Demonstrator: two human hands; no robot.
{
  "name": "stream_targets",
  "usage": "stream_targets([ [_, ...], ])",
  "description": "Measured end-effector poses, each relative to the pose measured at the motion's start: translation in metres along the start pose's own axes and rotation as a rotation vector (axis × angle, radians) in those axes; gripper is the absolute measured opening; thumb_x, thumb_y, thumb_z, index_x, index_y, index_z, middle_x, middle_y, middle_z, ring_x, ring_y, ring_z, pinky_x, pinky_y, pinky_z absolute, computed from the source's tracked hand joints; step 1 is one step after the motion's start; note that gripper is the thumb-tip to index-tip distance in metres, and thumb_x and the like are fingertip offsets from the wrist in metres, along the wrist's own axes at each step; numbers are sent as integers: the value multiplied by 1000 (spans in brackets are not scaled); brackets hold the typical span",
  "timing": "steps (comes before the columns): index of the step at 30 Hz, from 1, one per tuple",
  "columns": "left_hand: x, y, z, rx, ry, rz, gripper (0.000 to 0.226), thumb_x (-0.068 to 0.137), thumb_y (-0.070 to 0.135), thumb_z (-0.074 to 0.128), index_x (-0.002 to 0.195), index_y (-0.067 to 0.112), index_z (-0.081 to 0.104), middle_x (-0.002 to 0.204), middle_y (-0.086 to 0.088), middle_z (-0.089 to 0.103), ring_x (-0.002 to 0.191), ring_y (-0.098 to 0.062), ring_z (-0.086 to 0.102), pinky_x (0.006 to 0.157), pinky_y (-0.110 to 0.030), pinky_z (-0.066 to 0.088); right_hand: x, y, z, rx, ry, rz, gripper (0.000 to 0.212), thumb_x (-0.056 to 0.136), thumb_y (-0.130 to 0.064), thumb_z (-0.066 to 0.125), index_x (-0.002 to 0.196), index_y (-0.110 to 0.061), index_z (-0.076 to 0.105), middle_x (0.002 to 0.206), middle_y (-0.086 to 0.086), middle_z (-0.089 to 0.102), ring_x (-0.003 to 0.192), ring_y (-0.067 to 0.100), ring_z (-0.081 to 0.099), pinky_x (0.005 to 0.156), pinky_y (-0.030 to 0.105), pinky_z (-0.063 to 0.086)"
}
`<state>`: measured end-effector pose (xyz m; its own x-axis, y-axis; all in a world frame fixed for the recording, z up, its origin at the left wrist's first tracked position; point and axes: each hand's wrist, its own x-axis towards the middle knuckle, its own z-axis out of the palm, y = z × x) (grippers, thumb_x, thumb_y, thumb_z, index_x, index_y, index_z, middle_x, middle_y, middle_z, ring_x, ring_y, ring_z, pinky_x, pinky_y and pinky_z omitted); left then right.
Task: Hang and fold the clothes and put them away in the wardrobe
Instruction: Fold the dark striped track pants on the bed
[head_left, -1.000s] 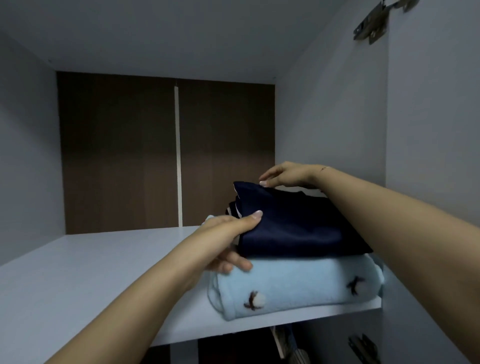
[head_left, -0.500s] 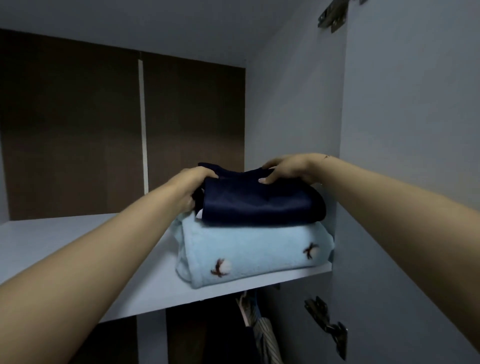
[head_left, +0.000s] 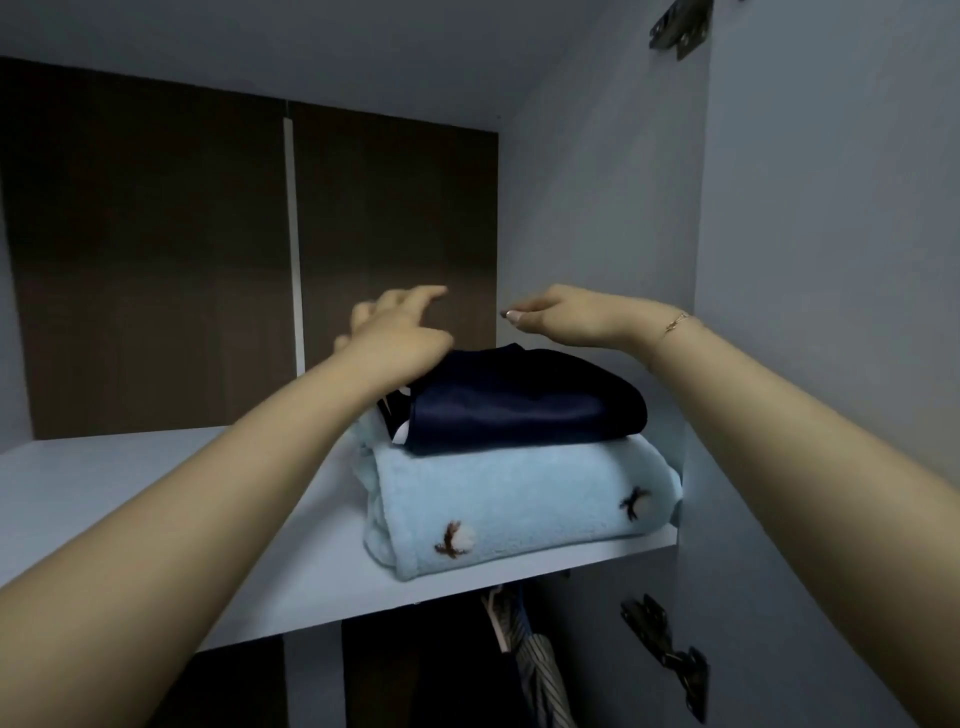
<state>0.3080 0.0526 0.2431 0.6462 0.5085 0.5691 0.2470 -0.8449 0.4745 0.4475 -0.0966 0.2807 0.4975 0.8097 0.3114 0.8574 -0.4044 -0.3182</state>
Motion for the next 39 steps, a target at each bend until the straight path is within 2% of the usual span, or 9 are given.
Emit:
stream_targets([
  [3,14,6,17,267,-258,3,61,95,38,41,152,33,23,163,1,11,147,-21,9,116,-47,12,4,-1,22,-95,-272,71,49,105,-45,29,150,-27,33,157,-9,28,144,11,24,118,30,14],
  [7,21,-27,54,45,-598,-316,69,100,48,31,157,20,2,163,-5,-11,150,-21,-5,120,-41,0,14,15,65,-96,-403,95,53,106,-46,19,155,-30,11,163,-6,-2,150,12,-7,119,38,-7],
  [18,26,-39,64,11,-561,-337,73,99,52,32,156,22,-1,162,-3,-15,149,-21,-13,119,-41,-5,35,28,76,27,-446,103,56,103,-53,20,154,-33,10,163,-10,-2,149,10,-6,118,36,-7],
  [20,18,-31,58,-2,-555,-299,62,101,45,33,156,23,14,163,-1,-1,150,-20,5,119,-37,7,34,25,74,7,-443,86,57,103,-53,21,155,-31,12,163,-9,1,149,10,-4,118,35,-6],
  [22,3,-19,46,-34,-518,-220,40,102,40,34,139,27,44,147,5,36,117,-3,46,97,-17,34,24,20,67,-13,-425,69,56,104,-51,22,155,-29,16,163,-9,6,150,12,0,119,34,-4],
  [24,-21,-7,30,-70,-476,-132,39,100,46,38,131,31,56,136,8,52,104,-3,53,92,-18,39,5,17,58,2,-382,57,53,104,-49,25,154,-29,22,161,-11,14,149,11,8,118,32,1],
  [27,-69,-6,11,-23,-397,38,53,96,59,40,145,41,38,156,8,31,145,-16,25,119,-35,19,-44,6,51,86,-283,73,55,101,-57,25,151,-35,29,158,-15,23,147,10,17,120,33,6],
  [30,-131,-17,-2,-22,-346,127,59,95,59,41,149,47,21,163,14,2,149,-14,4,118,-37,12,-106,-8,60,125,-90,59,60,97,-63,31,151,-37,28,157,-18,22,148,6,13,122,34,4],
  [39,-313,-56,-26,109,-237,397,61,94,55,43,151,43,23,161,15,13,147,-7,10,116,-33,14,-336,-66,137,-74,191,143,61,94,-53,42,151,-34,30,159,-15,23,144,0,18,111,16,15],
])
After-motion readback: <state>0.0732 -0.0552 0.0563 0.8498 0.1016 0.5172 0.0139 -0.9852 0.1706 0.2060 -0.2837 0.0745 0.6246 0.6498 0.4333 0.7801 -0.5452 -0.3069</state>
